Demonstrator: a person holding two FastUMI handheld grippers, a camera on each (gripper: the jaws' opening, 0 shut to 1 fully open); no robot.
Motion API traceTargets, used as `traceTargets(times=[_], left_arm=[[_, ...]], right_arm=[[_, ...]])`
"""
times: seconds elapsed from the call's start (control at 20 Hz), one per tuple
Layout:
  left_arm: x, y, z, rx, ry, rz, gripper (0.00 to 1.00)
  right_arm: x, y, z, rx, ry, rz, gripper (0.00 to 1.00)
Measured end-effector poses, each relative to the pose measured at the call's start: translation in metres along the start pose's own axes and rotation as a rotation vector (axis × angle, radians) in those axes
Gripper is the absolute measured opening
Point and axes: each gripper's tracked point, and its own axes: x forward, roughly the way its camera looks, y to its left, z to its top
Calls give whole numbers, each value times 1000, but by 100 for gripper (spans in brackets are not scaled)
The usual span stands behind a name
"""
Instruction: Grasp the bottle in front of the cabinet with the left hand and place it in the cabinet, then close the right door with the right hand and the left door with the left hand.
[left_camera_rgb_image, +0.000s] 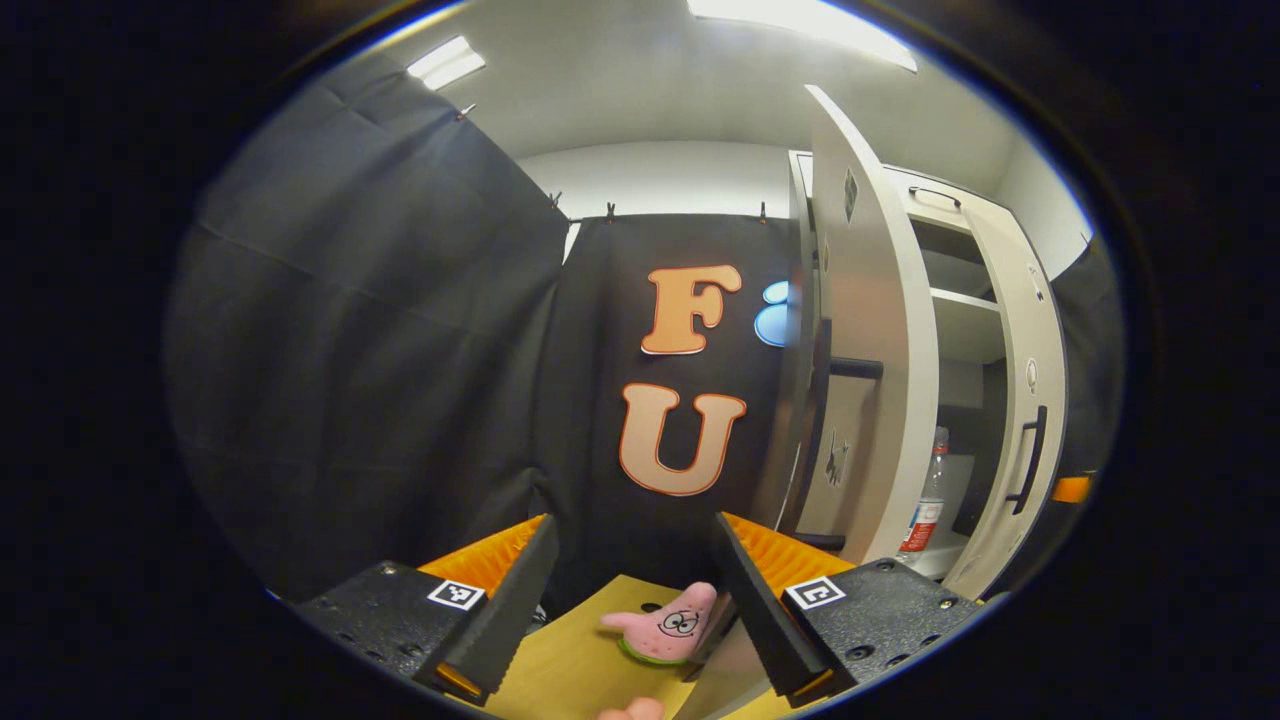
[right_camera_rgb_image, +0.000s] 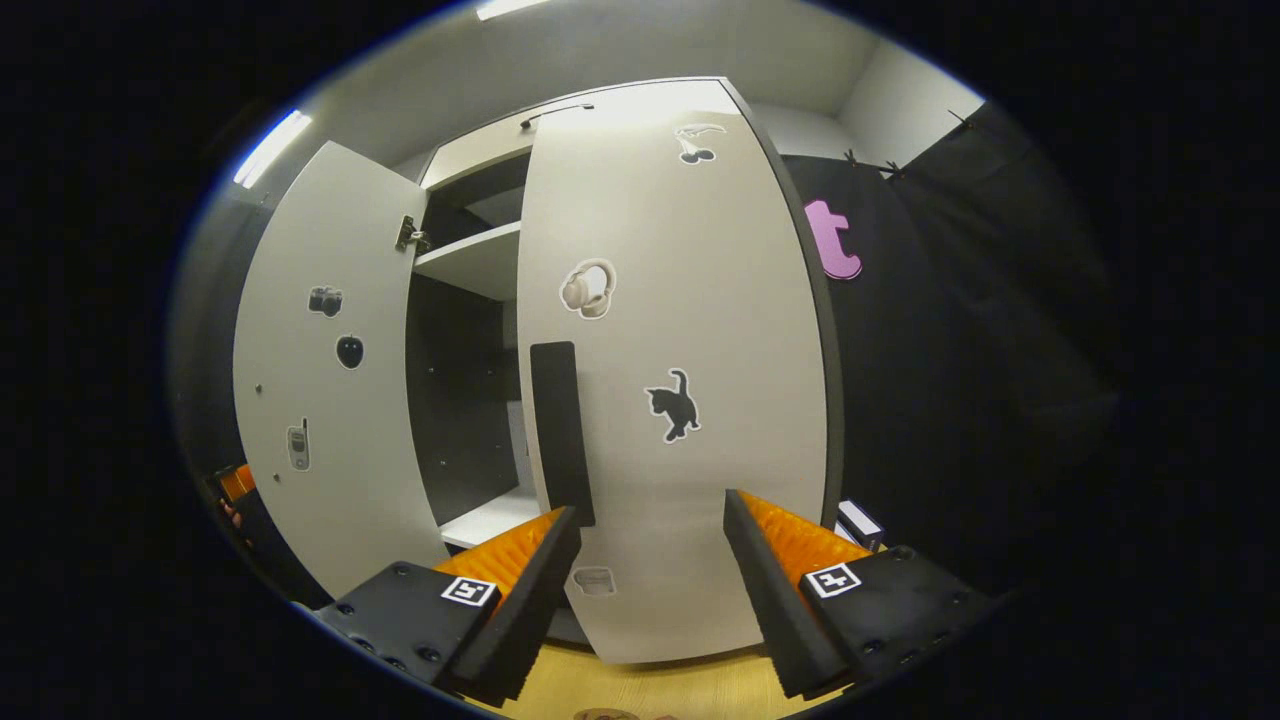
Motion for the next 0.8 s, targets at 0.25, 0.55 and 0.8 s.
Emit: traceTargets(times=[0.25, 0.55, 0.8], left_arm=[[-2, -10, -1, 3, 15, -23, 93], [-15, -51, 0, 18, 33, -137, 92], [-29, -105, 0, 77, 1, -213, 92]], right_arm=[[-39, -7, -3, -21, -4, 3, 96], [-69, -35, -7, -1, -15, -36, 96], [-89, -58, -14, 7, 5, -63, 96]])
